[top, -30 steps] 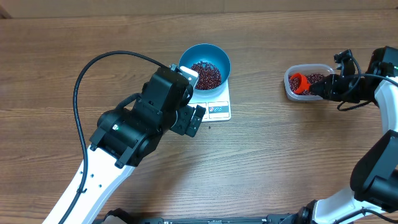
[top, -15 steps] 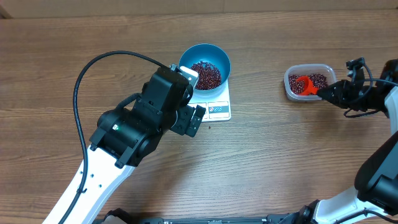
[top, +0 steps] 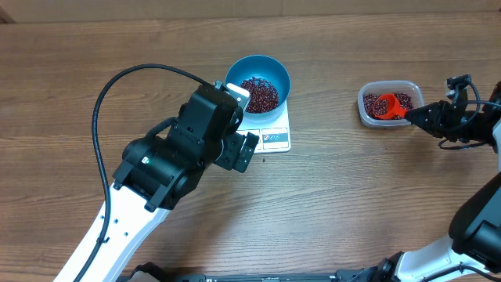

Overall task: Scoop item into bowl and weigh 150g on scale
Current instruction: 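Lift the filled scoop out of the tub with the right gripper, then carry the filled scoop left over the teal bowl on the scale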

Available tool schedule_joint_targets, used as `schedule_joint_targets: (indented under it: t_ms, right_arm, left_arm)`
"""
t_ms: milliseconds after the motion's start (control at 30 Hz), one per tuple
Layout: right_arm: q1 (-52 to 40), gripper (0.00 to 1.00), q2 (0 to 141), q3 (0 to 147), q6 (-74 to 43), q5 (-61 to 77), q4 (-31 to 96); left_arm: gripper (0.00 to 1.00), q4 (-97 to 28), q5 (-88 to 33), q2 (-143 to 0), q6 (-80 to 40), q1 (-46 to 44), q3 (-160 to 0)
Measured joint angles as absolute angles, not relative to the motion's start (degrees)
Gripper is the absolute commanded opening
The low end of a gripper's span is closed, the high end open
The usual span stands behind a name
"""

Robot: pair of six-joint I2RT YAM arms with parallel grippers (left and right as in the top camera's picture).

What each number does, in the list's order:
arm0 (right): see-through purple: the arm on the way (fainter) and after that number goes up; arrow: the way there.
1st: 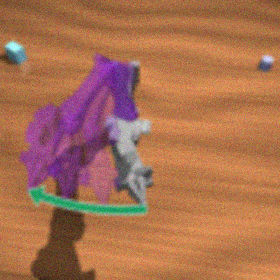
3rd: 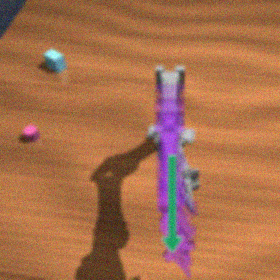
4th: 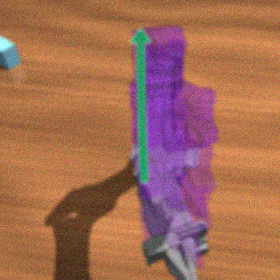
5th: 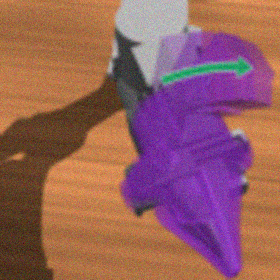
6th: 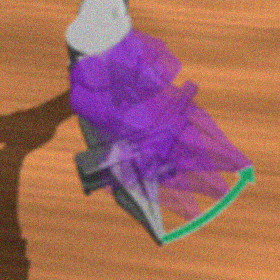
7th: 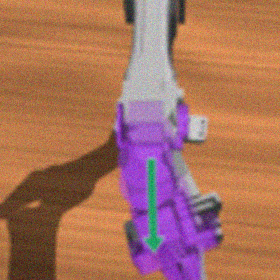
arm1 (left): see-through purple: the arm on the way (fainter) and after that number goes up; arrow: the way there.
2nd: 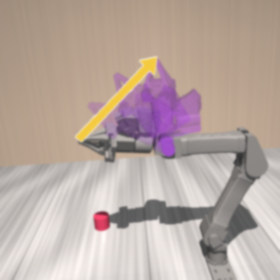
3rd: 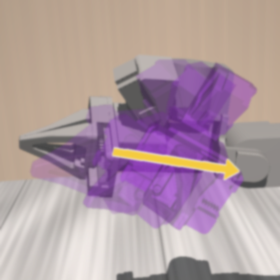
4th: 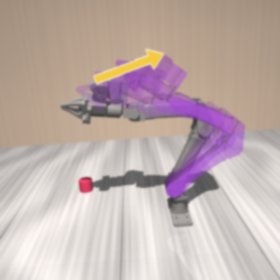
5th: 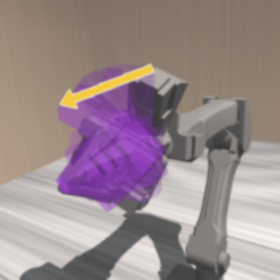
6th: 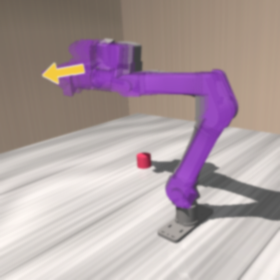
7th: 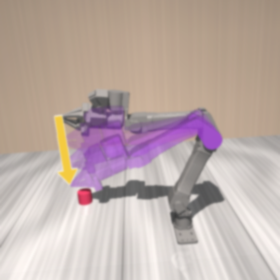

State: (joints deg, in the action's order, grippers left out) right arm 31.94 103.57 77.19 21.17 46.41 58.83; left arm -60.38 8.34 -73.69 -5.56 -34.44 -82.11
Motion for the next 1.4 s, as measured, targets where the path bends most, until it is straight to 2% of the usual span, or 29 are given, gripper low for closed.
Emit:
schedule_joint_targets:
  t_ms: [833,1167,1400]
  right_arm:
    - [31.97,0.04,103.57,77.19,17.98,59.09,58.74]
    - [20.16,0.04,101.67,77.12,16.40,60.01,54.87]
    - [9.37,0.04,97.43,77.06,7.73,60.25,43.24]
  left_arm:
    - [1.00,-60.36,8.34,-73.69,-5.56,-34.44,-82.11]
    - [1.00,-60.38,8.34,-73.69,-5.56,-34.44,-82.11]
    - [1.00,-60.36,8.34,-73.69,-5.56,-34.44,-82.11]
